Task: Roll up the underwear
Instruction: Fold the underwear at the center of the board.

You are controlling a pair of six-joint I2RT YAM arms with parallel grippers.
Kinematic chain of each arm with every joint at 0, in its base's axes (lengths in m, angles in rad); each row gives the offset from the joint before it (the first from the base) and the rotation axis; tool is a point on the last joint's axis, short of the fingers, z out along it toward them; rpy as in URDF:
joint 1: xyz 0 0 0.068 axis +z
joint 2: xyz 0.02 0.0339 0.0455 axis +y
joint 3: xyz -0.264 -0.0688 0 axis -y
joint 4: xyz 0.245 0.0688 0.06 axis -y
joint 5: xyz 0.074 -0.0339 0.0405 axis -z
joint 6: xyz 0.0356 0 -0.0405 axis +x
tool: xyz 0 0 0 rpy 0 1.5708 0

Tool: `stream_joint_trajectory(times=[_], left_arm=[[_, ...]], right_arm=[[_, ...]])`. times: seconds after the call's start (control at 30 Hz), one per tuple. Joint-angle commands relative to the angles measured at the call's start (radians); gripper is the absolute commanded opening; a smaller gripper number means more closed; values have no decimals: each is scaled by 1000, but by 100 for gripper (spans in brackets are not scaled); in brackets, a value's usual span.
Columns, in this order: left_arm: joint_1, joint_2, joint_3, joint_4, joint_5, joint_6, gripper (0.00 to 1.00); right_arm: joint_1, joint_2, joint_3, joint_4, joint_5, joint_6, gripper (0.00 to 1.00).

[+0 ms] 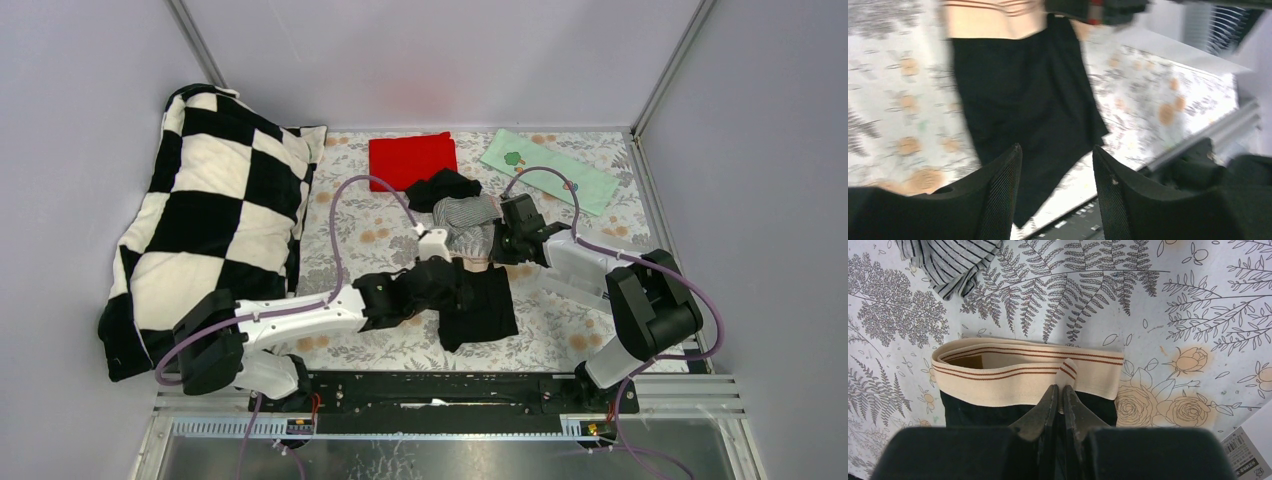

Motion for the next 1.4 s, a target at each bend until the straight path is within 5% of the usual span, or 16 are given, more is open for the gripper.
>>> stream_joint_trajectory(times=[0.0,0.4,0.5,0.7,0.83,1.0,1.37], left_arm=[[52,-37,-68,-49,-69,-15,60],[106,-60,-91,-76,-82,12,61],[114,-59,-105,-72,-80,12,61],[123,-61,-121,-70,-78,12,61],[126,-61,-130,-67,-75,9,61],[125,-58,-134,-68,-68,6,61],[129,-58,-144,-70,-72,1,62]], right_arm=[[-7,-12,22,10,28,-15,11],[-7,-119,70,-123,236,-55,39],[-7,-161,81,-165,217,-77,36],[-6,-191,18,-92,-179,-22,25],[-5,-153,-42,-22,-265,31,19],[-4,-79,-35,-35,-242,29,16],[-2,-42,10,-207,92,-18,14]])
